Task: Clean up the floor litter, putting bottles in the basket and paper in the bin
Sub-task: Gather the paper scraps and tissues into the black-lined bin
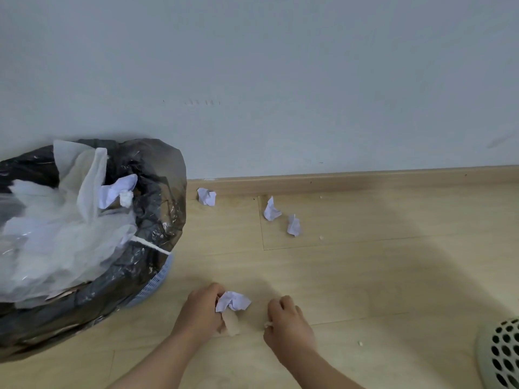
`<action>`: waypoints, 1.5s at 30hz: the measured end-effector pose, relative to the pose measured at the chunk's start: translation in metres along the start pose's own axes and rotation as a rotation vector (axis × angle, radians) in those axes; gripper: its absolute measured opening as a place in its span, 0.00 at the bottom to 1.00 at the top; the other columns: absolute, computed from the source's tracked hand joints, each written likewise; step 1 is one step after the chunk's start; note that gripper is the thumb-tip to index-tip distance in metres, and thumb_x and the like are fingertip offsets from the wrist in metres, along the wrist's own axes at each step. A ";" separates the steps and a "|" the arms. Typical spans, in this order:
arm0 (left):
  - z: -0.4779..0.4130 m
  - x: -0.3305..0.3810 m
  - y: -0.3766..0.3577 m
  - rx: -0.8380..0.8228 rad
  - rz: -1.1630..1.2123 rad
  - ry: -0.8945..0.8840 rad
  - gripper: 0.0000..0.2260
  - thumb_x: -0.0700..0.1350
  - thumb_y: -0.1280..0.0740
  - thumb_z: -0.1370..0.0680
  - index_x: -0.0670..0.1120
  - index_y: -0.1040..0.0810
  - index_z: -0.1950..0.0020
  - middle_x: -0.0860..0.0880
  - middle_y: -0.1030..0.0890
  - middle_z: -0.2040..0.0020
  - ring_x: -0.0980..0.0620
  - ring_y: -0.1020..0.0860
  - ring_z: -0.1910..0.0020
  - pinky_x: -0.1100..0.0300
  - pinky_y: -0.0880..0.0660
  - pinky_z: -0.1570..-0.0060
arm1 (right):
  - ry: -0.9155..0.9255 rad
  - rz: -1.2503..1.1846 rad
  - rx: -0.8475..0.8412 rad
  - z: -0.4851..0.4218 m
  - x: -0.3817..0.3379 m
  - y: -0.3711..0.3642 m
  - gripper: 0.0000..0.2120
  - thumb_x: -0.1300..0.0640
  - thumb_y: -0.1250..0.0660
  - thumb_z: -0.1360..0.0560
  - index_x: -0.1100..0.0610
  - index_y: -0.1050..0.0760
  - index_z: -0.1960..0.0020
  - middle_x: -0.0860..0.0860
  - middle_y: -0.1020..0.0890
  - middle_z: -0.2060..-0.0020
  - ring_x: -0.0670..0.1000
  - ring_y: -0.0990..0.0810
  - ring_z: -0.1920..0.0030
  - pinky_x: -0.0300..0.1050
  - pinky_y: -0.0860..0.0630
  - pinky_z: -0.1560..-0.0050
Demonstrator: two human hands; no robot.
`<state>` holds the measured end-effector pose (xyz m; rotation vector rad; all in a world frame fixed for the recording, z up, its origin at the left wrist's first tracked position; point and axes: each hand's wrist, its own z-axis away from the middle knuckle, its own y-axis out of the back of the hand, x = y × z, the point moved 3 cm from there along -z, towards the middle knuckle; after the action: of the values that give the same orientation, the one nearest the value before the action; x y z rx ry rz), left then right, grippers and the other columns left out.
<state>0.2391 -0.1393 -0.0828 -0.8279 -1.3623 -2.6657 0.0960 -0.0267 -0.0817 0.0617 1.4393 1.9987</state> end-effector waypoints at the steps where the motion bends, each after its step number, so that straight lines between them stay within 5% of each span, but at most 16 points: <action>1: 0.002 -0.001 0.001 -0.002 0.003 0.012 0.08 0.40 0.37 0.28 0.54 0.30 0.60 0.56 0.27 0.64 0.56 0.27 0.62 0.69 0.36 0.70 | -0.097 -0.067 -0.052 -0.001 0.001 0.004 0.09 0.57 0.41 0.25 0.55 0.34 0.46 0.53 0.31 0.43 0.55 0.27 0.43 0.42 0.37 0.60; 4: 0.005 -0.007 0.003 0.021 0.059 0.068 0.15 0.46 0.29 0.30 0.54 0.35 0.67 0.56 0.29 0.69 0.58 0.30 0.68 0.68 0.40 0.72 | -0.226 -0.237 0.063 -0.004 0.001 0.020 0.08 0.57 0.41 0.27 0.53 0.39 0.50 0.50 0.32 0.51 0.56 0.26 0.50 0.43 0.36 0.61; 6: 0.006 -0.010 0.003 0.036 0.088 0.094 0.19 0.48 0.25 0.33 0.51 0.37 0.68 0.54 0.31 0.70 0.55 0.33 0.69 0.64 0.41 0.71 | -0.126 -0.286 0.105 -0.009 -0.011 0.031 0.16 0.58 0.41 0.27 0.50 0.36 0.40 0.48 0.33 0.50 0.53 0.26 0.52 0.41 0.34 0.61; 9: 0.007 -0.010 0.003 0.027 0.073 0.073 0.20 0.47 0.25 0.34 0.49 0.37 0.69 0.54 0.31 0.68 0.57 0.36 0.70 0.64 0.42 0.71 | 0.164 -0.216 -0.017 -0.013 -0.041 0.030 0.29 0.61 0.43 0.27 0.41 0.40 0.29 0.48 0.34 0.47 0.51 0.28 0.49 0.41 0.31 0.57; 13: 0.008 -0.013 0.001 -0.009 0.066 0.057 0.20 0.46 0.23 0.36 0.50 0.36 0.69 0.53 0.30 0.61 0.54 0.31 0.64 0.65 0.38 0.68 | 0.238 -0.027 -0.204 -0.006 -0.048 0.000 0.27 0.64 0.45 0.24 0.40 0.37 0.31 0.51 0.36 0.39 0.55 0.33 0.40 0.46 0.29 0.49; 20: 0.007 -0.017 0.002 0.015 0.057 0.091 0.19 0.41 0.29 0.30 0.50 0.39 0.68 0.52 0.31 0.60 0.51 0.30 0.61 0.59 0.34 0.62 | 0.026 -0.038 -0.164 -0.005 -0.025 0.000 0.09 0.56 0.43 0.20 0.55 0.33 0.41 0.54 0.32 0.43 0.55 0.27 0.44 0.43 0.33 0.58; 24: 0.008 -0.007 0.007 0.017 0.130 0.115 0.13 0.35 0.39 0.29 0.50 0.39 0.66 0.50 0.26 0.59 0.49 0.29 0.60 0.59 0.36 0.66 | -0.116 -0.147 -0.229 -0.002 -0.011 0.009 0.07 0.50 0.42 0.21 0.54 0.33 0.52 0.51 0.30 0.52 0.55 0.26 0.53 0.42 0.34 0.57; 27: 0.010 0.004 0.013 0.028 0.201 0.121 0.11 0.35 0.41 0.28 0.50 0.36 0.65 0.51 0.29 0.65 0.50 0.33 0.67 0.59 0.37 0.68 | -0.247 -0.289 -0.221 -0.003 -0.002 0.021 0.14 0.47 0.40 0.22 0.51 0.37 0.64 0.49 0.27 0.60 0.53 0.28 0.58 0.41 0.34 0.60; 30: 0.012 0.026 0.030 0.063 0.281 0.084 0.08 0.36 0.40 0.28 0.48 0.31 0.62 0.49 0.26 0.66 0.47 0.29 0.67 0.58 0.32 0.66 | -0.304 -0.504 -0.119 -0.012 -0.011 0.042 0.15 0.49 0.38 0.24 0.54 0.37 0.65 0.50 0.27 0.67 0.52 0.29 0.64 0.42 0.35 0.65; 37: 0.035 0.102 0.133 0.433 0.392 -0.139 0.07 0.36 0.41 0.26 0.47 0.27 0.56 0.48 0.19 0.60 0.44 0.20 0.60 0.48 0.22 0.60 | -0.170 -1.060 0.092 -0.024 -0.095 0.134 0.10 0.55 0.37 0.24 0.58 0.33 0.62 0.51 0.25 0.71 0.47 0.30 0.73 0.38 0.35 0.72; 41: 0.060 0.116 0.193 0.715 0.237 -0.243 0.07 0.37 0.40 0.25 0.46 0.29 0.49 0.50 0.25 0.61 0.45 0.25 0.61 0.50 0.26 0.61 | -0.088 -1.191 0.132 -0.015 -0.131 0.173 0.11 0.54 0.38 0.23 0.57 0.32 0.62 0.52 0.23 0.70 0.47 0.32 0.75 0.37 0.36 0.74; 45: 0.074 0.090 0.232 0.892 0.058 -0.127 0.06 0.39 0.40 0.23 0.45 0.28 0.47 0.48 0.25 0.59 0.47 0.29 0.61 0.54 0.33 0.65 | -0.014 -1.253 0.050 -0.009 -0.176 0.184 0.13 0.50 0.41 0.24 0.57 0.36 0.62 0.52 0.29 0.68 0.48 0.36 0.73 0.39 0.38 0.73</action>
<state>0.2557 -0.2069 0.1677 -0.8646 -2.2049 -1.6471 0.1398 -0.1601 0.1310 -0.6432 1.0510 0.9098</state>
